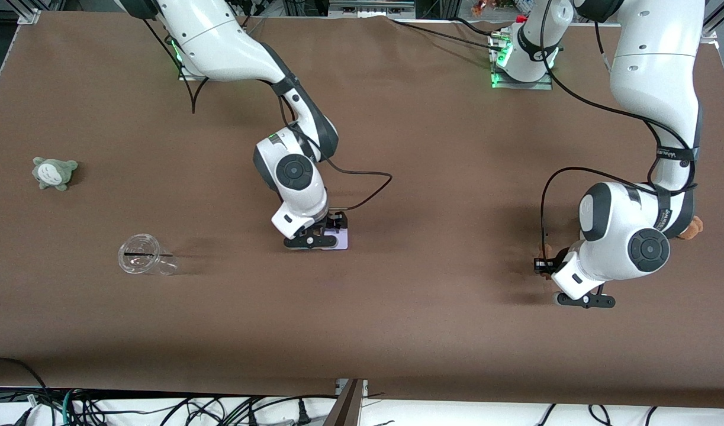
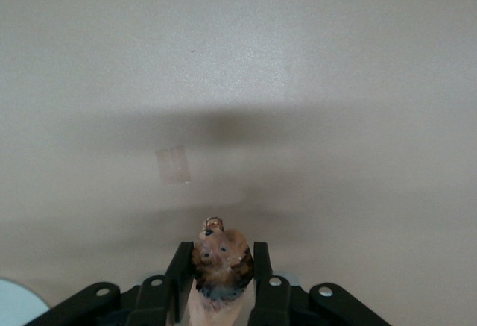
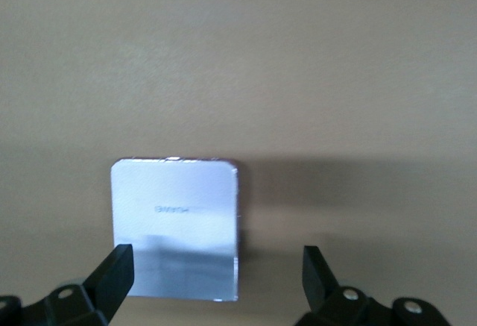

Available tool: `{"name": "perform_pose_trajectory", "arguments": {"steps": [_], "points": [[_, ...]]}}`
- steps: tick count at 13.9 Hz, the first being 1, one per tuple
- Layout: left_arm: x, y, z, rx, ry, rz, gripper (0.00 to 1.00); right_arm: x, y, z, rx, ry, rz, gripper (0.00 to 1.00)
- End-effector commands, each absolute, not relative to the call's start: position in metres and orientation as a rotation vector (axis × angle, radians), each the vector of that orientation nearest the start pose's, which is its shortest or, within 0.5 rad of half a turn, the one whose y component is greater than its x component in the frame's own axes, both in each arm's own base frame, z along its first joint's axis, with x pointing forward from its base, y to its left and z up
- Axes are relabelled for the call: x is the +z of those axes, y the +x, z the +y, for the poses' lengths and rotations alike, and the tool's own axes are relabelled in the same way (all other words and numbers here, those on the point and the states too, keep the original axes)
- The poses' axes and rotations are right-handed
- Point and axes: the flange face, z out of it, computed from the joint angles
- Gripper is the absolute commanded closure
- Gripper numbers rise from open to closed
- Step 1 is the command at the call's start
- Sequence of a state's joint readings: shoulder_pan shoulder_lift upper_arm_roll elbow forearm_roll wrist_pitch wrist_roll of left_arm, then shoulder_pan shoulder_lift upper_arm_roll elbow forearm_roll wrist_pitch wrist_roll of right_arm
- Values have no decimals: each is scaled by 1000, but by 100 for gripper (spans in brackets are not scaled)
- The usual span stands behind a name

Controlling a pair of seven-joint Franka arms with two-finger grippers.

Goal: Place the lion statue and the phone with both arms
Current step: 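Carry the lion toward the lamp while the right gripper grasps the phone, then lower the lion beside the lamp while the right gripper lifts the phone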

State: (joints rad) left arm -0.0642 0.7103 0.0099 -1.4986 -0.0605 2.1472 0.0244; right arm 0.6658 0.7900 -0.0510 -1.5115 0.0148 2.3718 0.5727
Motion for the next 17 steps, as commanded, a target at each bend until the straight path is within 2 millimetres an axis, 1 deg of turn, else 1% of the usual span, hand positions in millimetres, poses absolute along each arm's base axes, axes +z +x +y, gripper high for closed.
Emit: {"name": "perform_pose_trajectory", "arguments": {"steps": [1,3,5,11,12,13,14,15,16,17], "points": [[244,678,-31,40,-3187,133,100,195,588,432,-166,-3130,-98,0],[245,678,-15,38,-3186,165,100,194,584,444,-174,-3124,-123,0],[242,677,6,43,-3188,158,100,191,583,449,-176,-3123,-113,0],[235,675,4,60,-3189,154,100,178,582,448,-160,-3133,-102,0],[235,675,5,60,-3188,150,96,177,582,449,-160,-3133,-102,0],[236,676,3,58,-3189,154,72,174,582,449,-156,-3135,-103,0],[236,676,-2,61,-3189,154,61,174,583,449,-166,-3130,-103,0],[236,676,-4,63,-3191,155,54,170,583,450,-173,-3126,-104,0],[236,675,-4,66,-3191,140,50,168,583,450,-183,-3121,-105,0],[235,675,-6,69,-3192,123,49,167,584,450,-193,-3114,-103,0]]}}
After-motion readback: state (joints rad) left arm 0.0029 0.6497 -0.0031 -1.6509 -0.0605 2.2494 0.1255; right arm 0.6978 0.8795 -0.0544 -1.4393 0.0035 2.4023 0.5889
